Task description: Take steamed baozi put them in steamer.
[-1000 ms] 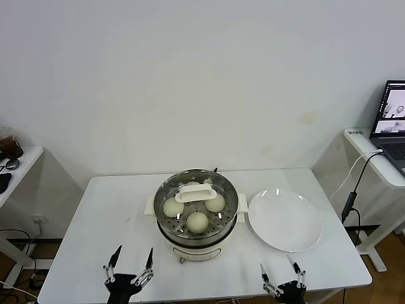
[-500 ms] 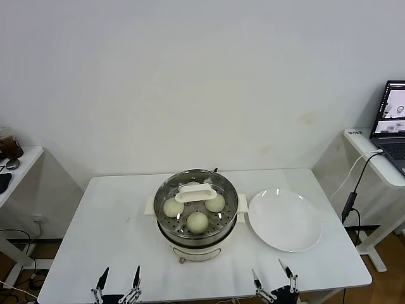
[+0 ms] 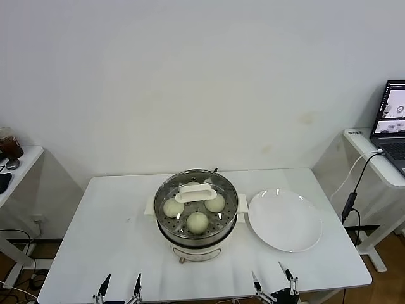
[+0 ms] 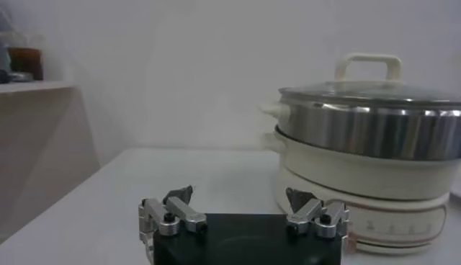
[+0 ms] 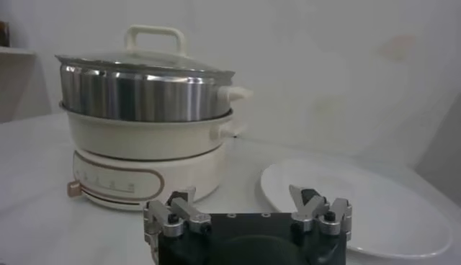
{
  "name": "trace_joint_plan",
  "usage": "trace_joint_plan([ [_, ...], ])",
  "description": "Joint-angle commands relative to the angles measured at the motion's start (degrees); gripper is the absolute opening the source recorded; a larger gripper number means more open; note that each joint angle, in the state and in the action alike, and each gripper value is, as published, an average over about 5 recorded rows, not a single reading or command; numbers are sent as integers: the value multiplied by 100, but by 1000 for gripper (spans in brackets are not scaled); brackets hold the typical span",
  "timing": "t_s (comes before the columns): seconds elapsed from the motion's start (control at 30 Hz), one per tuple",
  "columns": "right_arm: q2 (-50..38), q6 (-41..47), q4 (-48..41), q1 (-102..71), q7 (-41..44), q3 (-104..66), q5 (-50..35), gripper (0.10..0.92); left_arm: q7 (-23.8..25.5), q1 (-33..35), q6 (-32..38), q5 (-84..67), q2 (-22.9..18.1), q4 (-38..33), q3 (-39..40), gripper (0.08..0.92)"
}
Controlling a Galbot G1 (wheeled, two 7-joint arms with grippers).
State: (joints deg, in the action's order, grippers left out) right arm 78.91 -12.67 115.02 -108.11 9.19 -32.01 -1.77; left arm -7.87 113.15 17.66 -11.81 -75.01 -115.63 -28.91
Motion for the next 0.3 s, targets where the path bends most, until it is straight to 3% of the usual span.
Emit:
trace_joint_plan([
  [0.03,-3,-18,28,-36,12,15,57,823,75,37,9,84,4,80,-36,823],
  [0.3,-7,47,78,-67,39,20,87,823,114,67,-211,168,26,-25,-57,823],
])
